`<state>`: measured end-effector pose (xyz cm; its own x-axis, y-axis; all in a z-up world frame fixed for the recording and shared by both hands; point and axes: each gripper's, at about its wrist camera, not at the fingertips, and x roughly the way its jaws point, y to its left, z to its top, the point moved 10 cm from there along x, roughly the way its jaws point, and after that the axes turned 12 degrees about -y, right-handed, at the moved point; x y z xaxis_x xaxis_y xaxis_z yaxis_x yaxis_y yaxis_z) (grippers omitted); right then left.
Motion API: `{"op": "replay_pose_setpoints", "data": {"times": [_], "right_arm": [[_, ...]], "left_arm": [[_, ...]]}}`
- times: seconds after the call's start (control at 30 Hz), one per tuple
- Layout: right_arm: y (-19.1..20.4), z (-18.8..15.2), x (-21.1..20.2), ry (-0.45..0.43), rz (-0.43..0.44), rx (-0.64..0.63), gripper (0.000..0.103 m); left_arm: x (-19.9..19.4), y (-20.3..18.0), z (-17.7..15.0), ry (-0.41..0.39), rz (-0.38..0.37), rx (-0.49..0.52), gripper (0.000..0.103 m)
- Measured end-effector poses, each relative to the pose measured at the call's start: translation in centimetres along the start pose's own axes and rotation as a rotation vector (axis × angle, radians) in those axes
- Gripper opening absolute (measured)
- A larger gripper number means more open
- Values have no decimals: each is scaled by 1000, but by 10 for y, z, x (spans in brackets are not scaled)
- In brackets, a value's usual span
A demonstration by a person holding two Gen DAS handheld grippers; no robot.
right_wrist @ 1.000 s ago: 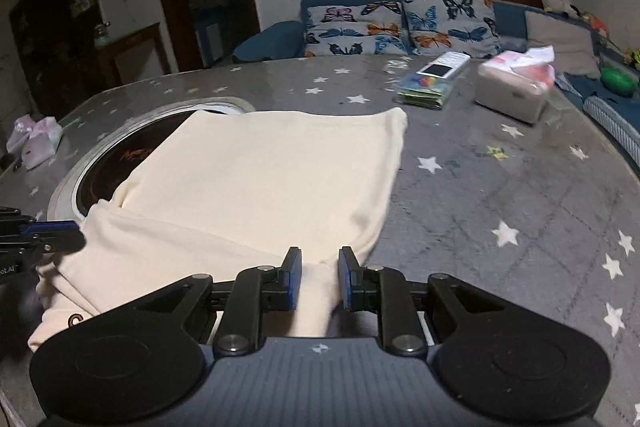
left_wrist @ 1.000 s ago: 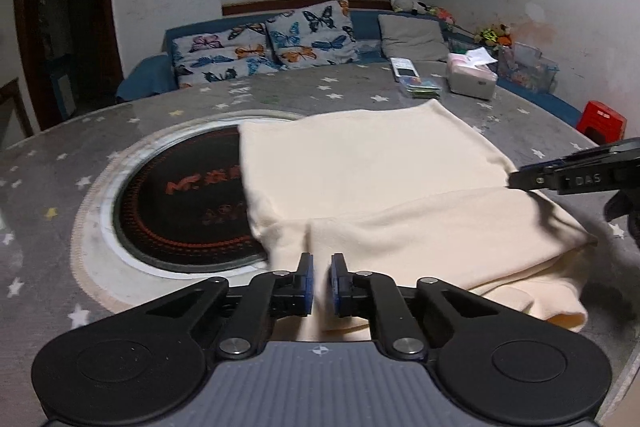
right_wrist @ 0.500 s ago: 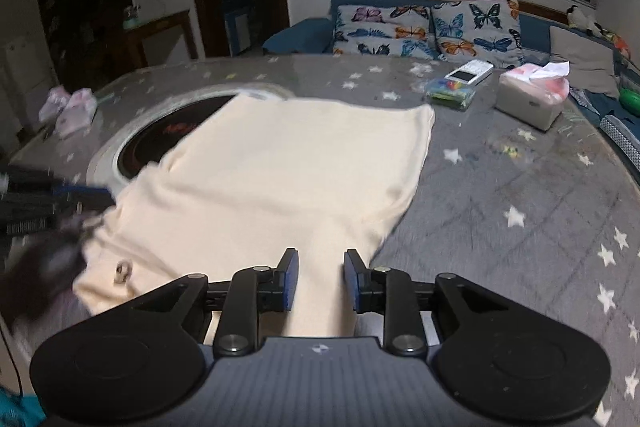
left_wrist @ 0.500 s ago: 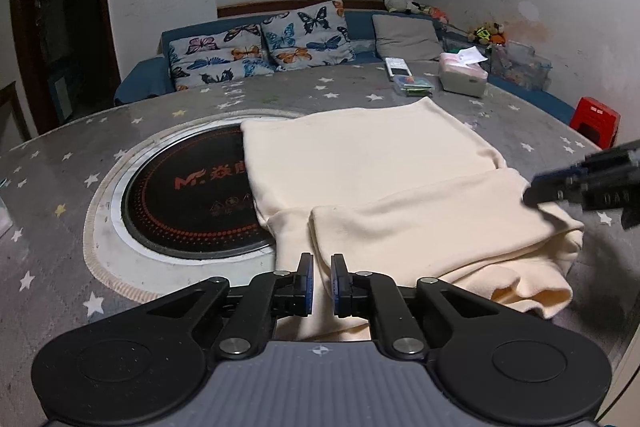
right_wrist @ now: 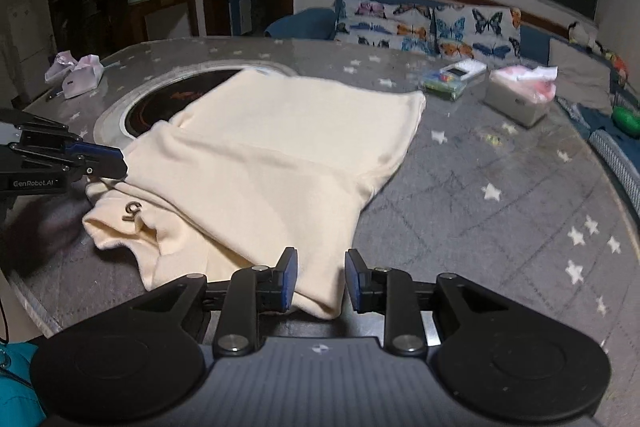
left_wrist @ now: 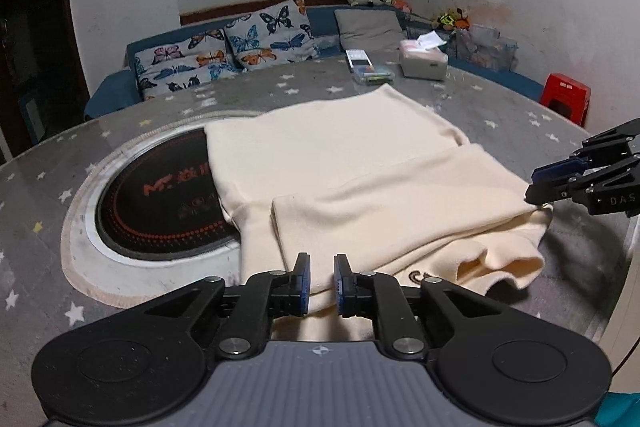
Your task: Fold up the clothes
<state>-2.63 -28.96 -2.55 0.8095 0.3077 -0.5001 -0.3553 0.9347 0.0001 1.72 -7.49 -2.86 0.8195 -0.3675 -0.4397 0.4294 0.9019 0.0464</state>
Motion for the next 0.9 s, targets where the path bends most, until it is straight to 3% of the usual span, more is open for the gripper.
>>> {"op": "replay_pose_setpoints", "data": {"times": [0.2,0.33,0.53,0.67,0.7,0.8,0.9], "right_arm": [[11,-5,6,8,44,2,25],[13,-9,4,28,54,-15,26],[21,-6,-3,36,78,-79,34],[32,-7,-8,42,98,-150,36],[34,-7,-10,42,103,-173,39],[41,-10,-13,45,114,-250,50],[48,-14,-16,48,126,-330,53]], "left_arm": [[-15,-1,-7,13,-13,62,23],[-34,-8,-19,16,-45,164,43],[-36,-34,-32,-15,-91,332,45],[-27,-47,-31,-57,-113,387,45],[-25,-50,-30,-68,-118,399,43],[-20,-55,-29,-82,-138,415,21],[-18,-52,-20,-90,-141,376,12]]}}
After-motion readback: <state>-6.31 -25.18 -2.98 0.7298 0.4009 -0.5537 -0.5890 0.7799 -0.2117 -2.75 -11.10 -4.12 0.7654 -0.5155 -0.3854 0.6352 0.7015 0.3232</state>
